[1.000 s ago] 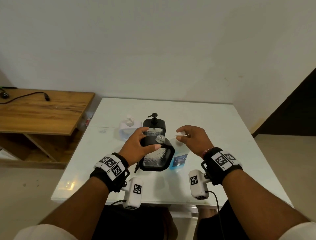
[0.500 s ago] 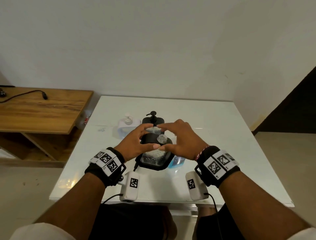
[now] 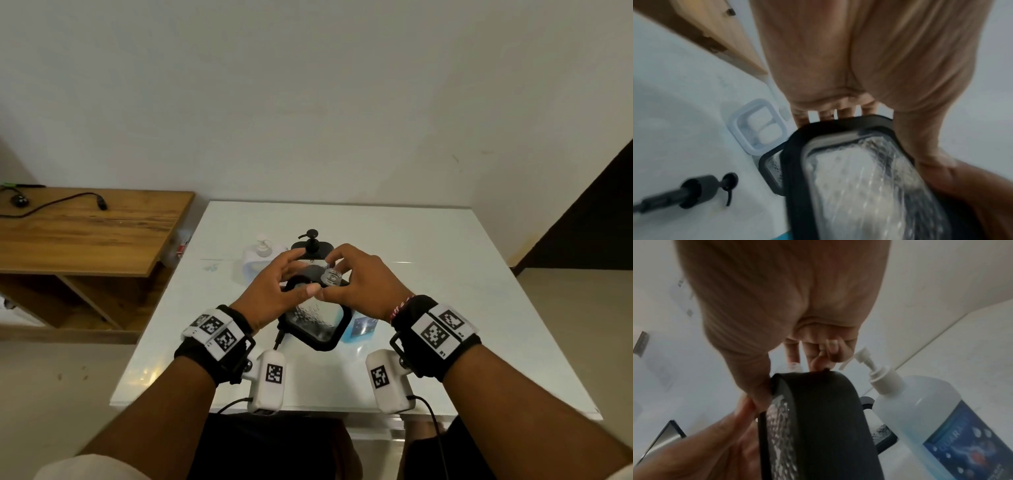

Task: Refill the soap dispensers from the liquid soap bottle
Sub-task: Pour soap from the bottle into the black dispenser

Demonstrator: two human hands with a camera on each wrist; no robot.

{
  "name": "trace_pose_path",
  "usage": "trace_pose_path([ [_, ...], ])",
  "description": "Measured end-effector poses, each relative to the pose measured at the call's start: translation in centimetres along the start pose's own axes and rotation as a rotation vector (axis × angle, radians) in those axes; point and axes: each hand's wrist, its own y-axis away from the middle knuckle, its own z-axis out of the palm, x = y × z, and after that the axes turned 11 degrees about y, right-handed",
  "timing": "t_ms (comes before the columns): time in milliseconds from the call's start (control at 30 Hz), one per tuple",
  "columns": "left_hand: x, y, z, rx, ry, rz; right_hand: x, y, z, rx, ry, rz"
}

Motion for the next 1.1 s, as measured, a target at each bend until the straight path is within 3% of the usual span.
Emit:
trace_pose_path([
  [233,-1.3,1.6,3.4,0.075,-0.315,0.096,0.6,0.8,0.2,0.130,-0.119,0.251],
  [333,-1.3,1.8,4.3,0.035,-0.419,0.088,0.6,1.2,0.5,0.166,-0.137,0.288],
  [467,-1.7,1.4,4.4,0.075,-0.425,0.071,0.5,1.5,0.5,0.111,-0.106,0.272],
  [567,-1.7,1.3,4.3,0.095,-0.406,0.116,1.3,0.9,-0.8,0.264,-0.009,0.291],
  [633,-1.8,1.1,4.2,0.071,-0.428,0.116,2.3,0.5,-1.7,0.407,-0.028,0.358],
  [700,-2.4,0.8,3.9,0.055,-0.461,0.099,3.8,-0.1,-1.9,0.454,-0.087,0.416],
  [833,-2.9,0.1,3.5,0.028,-0.500,0.037,5.2,-1.0,-1.0,0.353,-0.236,0.478],
  [1100,-2.2,-1.2,3.2,0.065,-0.533,-0.022,3.6,-3.1,-0.2,0.006,-0.348,0.633],
])
